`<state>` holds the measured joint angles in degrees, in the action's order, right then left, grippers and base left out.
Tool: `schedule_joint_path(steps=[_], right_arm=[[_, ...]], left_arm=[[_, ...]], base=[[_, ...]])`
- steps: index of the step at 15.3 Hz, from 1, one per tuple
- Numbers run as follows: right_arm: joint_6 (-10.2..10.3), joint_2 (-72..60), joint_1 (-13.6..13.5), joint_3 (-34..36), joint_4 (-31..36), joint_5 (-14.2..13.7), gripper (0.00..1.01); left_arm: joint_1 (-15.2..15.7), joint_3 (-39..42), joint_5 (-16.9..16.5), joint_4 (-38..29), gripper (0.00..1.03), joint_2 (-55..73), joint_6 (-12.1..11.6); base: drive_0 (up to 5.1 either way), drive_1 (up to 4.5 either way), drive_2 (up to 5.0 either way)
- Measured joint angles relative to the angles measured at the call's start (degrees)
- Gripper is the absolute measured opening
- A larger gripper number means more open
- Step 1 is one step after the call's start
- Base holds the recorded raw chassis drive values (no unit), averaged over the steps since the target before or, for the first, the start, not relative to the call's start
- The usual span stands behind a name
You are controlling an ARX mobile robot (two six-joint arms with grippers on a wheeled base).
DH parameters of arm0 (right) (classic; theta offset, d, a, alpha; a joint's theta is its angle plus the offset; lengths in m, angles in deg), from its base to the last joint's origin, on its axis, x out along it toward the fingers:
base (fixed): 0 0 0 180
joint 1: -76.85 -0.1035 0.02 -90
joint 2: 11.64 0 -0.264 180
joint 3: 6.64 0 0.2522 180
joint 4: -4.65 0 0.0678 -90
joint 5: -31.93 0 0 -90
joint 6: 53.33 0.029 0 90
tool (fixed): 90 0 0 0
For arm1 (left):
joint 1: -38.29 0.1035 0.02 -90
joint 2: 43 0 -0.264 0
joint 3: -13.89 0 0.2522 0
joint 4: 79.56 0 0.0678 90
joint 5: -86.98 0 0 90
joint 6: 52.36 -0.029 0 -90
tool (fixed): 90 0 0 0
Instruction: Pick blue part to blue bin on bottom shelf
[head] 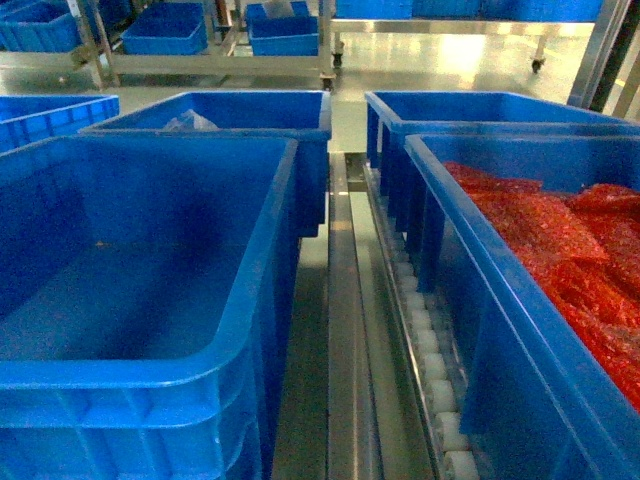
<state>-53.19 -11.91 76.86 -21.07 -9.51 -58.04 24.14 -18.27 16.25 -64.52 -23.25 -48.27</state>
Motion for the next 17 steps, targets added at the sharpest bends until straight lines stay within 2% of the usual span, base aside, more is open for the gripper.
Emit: schedule_joint_path(steps=[17], right_arm=[[0.00, 0.00, 0.00, 0.00, 0.13, -0.04, 0.98]], left_arm=[[0.00, 0.00, 0.02, -0.17, 0.43, -0.26, 0.00]], base=[[0.0, 0.00, 0.0]])
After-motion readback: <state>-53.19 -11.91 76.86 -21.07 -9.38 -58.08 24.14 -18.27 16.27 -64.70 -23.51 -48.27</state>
